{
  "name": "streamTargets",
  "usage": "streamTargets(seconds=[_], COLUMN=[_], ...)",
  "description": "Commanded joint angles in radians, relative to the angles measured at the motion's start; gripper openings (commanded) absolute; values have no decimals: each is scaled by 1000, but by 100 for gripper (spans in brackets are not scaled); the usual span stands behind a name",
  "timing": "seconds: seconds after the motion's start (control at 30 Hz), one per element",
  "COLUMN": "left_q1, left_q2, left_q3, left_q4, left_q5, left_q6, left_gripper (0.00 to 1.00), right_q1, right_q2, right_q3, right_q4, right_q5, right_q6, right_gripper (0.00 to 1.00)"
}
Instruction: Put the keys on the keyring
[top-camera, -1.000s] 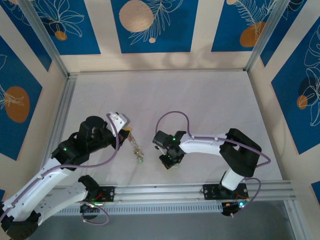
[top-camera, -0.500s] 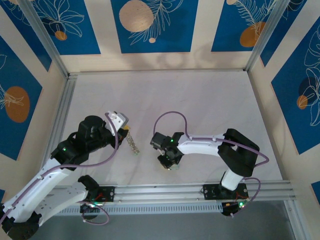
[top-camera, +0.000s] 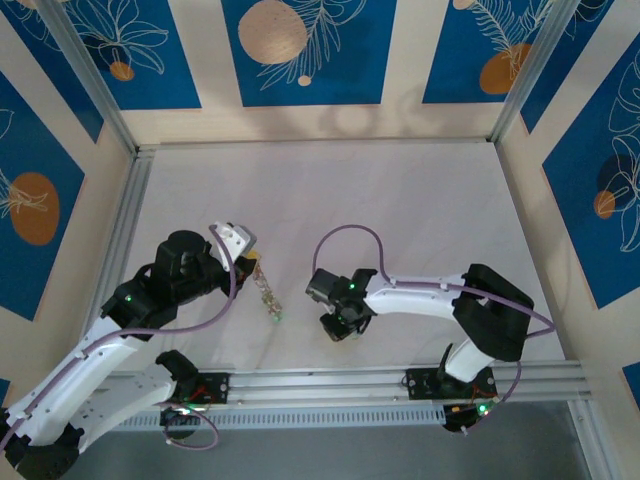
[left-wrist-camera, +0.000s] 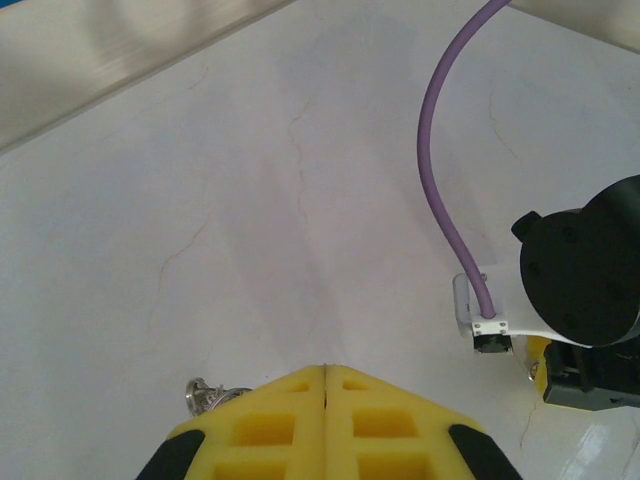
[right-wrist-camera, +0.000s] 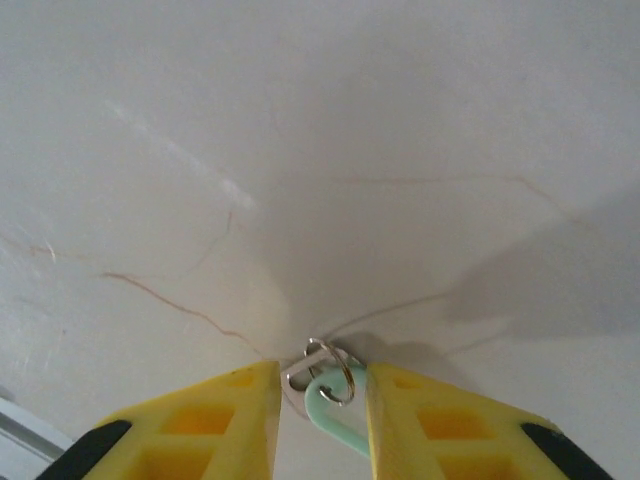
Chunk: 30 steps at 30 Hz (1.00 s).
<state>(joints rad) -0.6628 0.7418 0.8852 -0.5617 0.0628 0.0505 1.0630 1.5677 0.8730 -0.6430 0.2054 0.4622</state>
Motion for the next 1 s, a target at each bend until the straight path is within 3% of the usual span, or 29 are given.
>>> streamTargets(seconds=[0.0, 0.47, 0.83, 0.97], left_q1=[16, 16, 16, 16], left_q2=[-8, -5, -7, -9], left_q3=[21, 23, 23, 21], left_q4=[44, 38, 39, 37], left_q5=[25, 28, 28, 31], left_q6=[-11, -8, -9, -9], left_gripper=[0, 0, 0, 0], right_q1=[-20, -52, -60, -58], right_q2=[-33, -57, -64, -86], right_q3=[-36, -69, -89, -92], right_q4=[-1, 83, 85, 86], right_q5=[-43, -124, -124, -121], right_q6=[29, 6, 10, 9], right_gripper=[29, 28, 19, 8])
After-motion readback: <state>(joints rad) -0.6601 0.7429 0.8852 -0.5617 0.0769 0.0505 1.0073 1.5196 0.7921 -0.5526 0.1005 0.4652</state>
